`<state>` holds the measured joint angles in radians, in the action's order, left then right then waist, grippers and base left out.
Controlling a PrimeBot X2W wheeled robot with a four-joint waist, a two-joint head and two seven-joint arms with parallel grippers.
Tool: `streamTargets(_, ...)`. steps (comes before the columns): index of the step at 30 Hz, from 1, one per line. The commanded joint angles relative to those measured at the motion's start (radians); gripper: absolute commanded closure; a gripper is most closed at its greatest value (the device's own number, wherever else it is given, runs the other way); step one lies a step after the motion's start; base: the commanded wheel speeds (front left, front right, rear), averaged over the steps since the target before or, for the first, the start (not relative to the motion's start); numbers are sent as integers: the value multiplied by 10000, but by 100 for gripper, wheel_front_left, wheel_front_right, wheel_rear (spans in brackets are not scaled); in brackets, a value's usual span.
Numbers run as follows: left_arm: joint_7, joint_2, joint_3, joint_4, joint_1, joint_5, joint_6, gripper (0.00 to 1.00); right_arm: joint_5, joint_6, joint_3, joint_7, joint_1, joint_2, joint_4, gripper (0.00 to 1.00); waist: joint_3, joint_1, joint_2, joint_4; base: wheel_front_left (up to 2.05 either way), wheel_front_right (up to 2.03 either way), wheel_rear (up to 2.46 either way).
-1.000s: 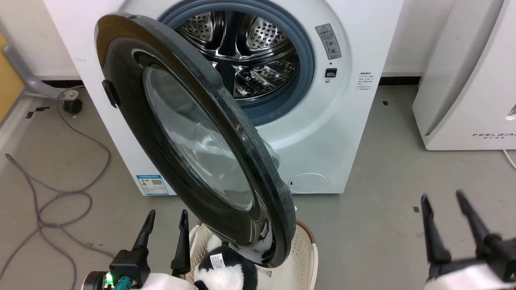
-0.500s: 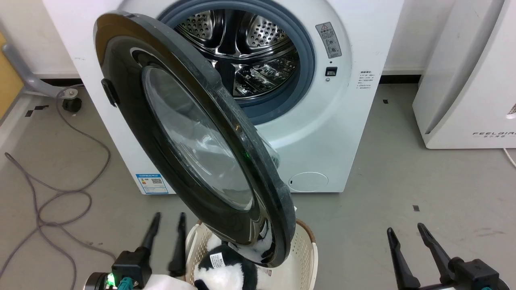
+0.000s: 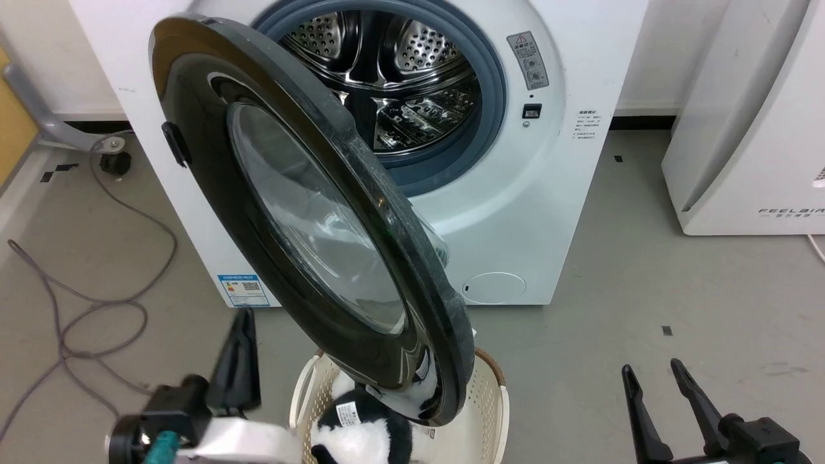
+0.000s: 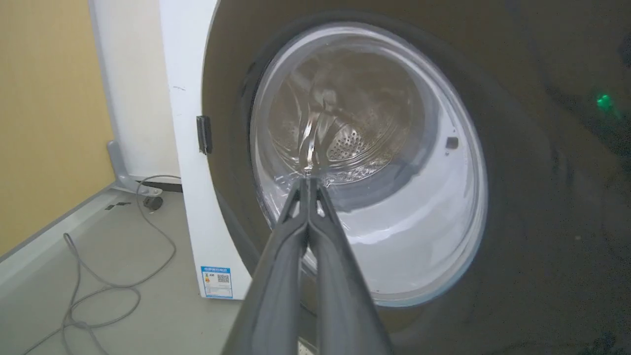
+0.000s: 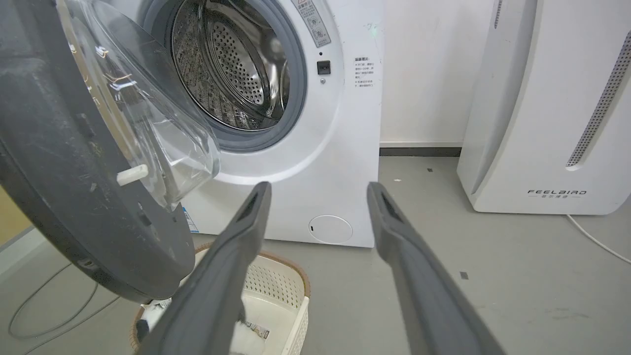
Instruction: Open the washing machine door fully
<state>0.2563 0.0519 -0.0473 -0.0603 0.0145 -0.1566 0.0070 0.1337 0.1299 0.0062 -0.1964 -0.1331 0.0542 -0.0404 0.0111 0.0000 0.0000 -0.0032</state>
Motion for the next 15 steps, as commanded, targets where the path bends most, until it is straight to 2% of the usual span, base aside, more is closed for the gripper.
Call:
streamTargets(1, 55, 34, 99, 492, -285, -73, 117, 100, 46, 8, 5, -83, 206, -39, -37, 0, -3, 0, 0, 15, 0, 0, 0)
streamTargets(10, -32, 89, 332, 3408, -1439, 65, 591, 100, 63, 8, -31, -54, 185, -39, -88, 0, -87, 0, 0, 114, 0, 0, 0)
streamTargets(15, -78, 50, -269, 4696, -2523, 39, 603, 100, 133, 8, -103, -80, 131, -39, -150, 0, -136, 0, 0, 201, 0, 0, 0)
